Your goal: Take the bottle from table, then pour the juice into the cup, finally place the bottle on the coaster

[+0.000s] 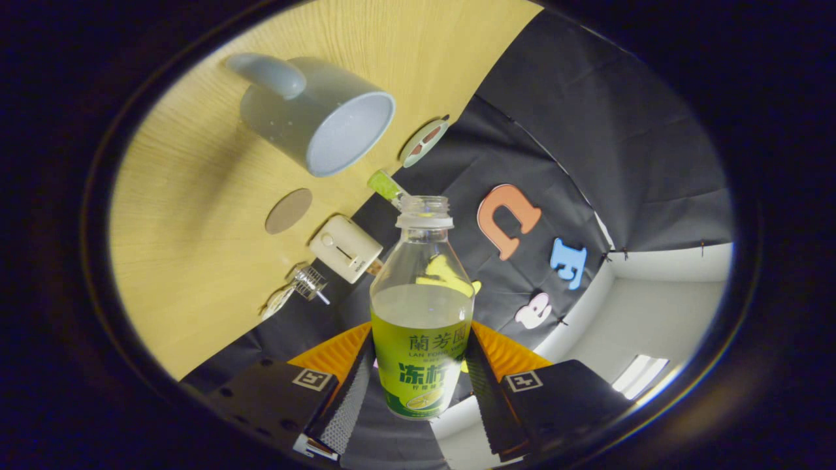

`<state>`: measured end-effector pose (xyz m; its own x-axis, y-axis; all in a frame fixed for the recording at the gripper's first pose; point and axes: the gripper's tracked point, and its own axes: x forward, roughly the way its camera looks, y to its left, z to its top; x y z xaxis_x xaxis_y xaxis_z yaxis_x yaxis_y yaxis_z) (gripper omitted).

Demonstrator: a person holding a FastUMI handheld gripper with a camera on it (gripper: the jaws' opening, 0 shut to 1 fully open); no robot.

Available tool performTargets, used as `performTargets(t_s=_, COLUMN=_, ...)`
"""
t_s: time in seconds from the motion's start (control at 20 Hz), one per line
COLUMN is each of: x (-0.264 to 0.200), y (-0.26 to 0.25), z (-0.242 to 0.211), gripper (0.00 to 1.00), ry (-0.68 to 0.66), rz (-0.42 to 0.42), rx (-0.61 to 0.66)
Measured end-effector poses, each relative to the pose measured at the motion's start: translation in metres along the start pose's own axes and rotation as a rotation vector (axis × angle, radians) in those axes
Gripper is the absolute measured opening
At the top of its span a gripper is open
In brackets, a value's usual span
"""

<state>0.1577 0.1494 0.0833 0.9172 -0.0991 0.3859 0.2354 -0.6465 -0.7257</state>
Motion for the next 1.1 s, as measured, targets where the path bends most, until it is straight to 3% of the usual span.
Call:
performTargets(t_s=0.2, x=0.002, y=0.004, z=0.002, gripper=0.81, ry=0.003, rz=0.014, rx=0.052)
performTargets(t_s=0.4, x=0.006, y=0.03, z=-0.003, gripper=0.81, ry=0.037, rz=0.071, rx=0.233)
performTargets(t_s=0.7, x=-0.007, y=0.082, z=0.005, gripper=0.82, ry=0.057, rz=0.21, rx=0.625)
performTargets(t_s=0.95, x=-0.026, y=0.113, z=0.007, gripper=0.81, ry=0.116, rz=0.314, rx=1.053)
performTargets(t_s=1.1, x=-0.031, y=0.115, z=-0.003, gripper=0.82, ry=0.137, rz=0.315, rx=1.233)
